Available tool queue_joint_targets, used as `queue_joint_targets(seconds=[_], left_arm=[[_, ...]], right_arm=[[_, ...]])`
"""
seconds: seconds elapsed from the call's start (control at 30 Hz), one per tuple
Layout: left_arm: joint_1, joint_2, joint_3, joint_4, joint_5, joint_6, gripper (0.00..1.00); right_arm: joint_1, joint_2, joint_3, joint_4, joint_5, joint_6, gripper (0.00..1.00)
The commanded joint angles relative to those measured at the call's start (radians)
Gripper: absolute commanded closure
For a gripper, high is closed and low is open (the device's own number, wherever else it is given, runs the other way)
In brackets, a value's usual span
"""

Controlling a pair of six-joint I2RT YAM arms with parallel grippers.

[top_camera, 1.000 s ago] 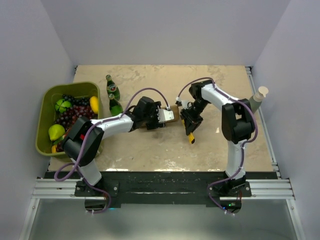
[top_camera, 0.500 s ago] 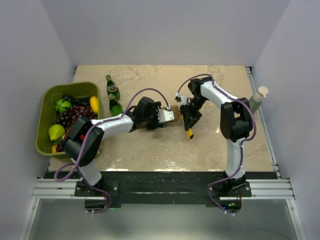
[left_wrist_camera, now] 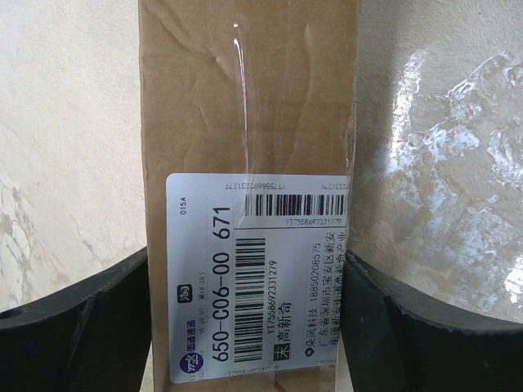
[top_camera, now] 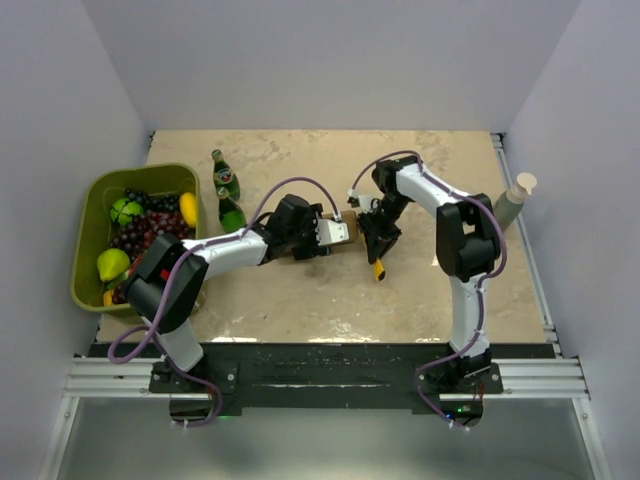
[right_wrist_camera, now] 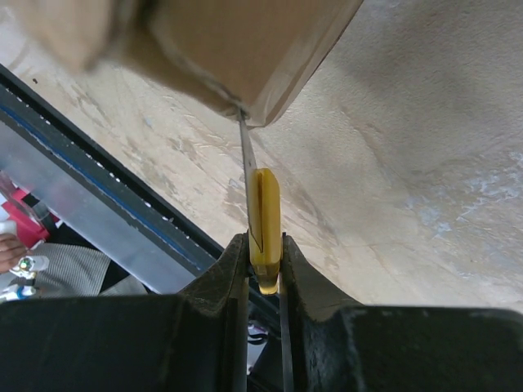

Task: Unpack the express box
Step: Cut the express box at the center of the board.

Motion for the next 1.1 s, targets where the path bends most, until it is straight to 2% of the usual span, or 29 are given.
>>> queue_joint_targets(seconds=[0.0,0.23,0.47,0.8,0.93,1.07], left_arm=[[-0.009,-0.027,-0.02,0.005,-0.006,-0.008,1.0],[-0.019,-0.034,-0.035,0.027,-0.015,-0.018,1.0],[-0.025,-0.041,-0.034,0.062,-0.061,-0.044,1.0],[-0.019,-0.046,-0.031,0.073,-0.049,-0.127,1.0],[-0.005,-0.008,0.015,-0.055,0.022,-0.166,1.0],[-0.006,0.014,0.031,-0.143,0.121,-0.158,1.0]], right_arm=[[0.014,-0.008,0.022,-0.003,0.024,0.017,1.0],[0.023,0.021,0.048,-0.015,0.017,0.01,1.0],[0.058,0.003,-0.086,-0.043,-0.02,0.0,1.0],[0.075,-0.011,-0.12,-0.026,0.023,0.025,1.0],[0.069,-0.075,-0.116,-0.021,0.05,0.016,1.0],[-0.07,-0.187,-0.038,-0.009,0.046,-0.019,1.0]])
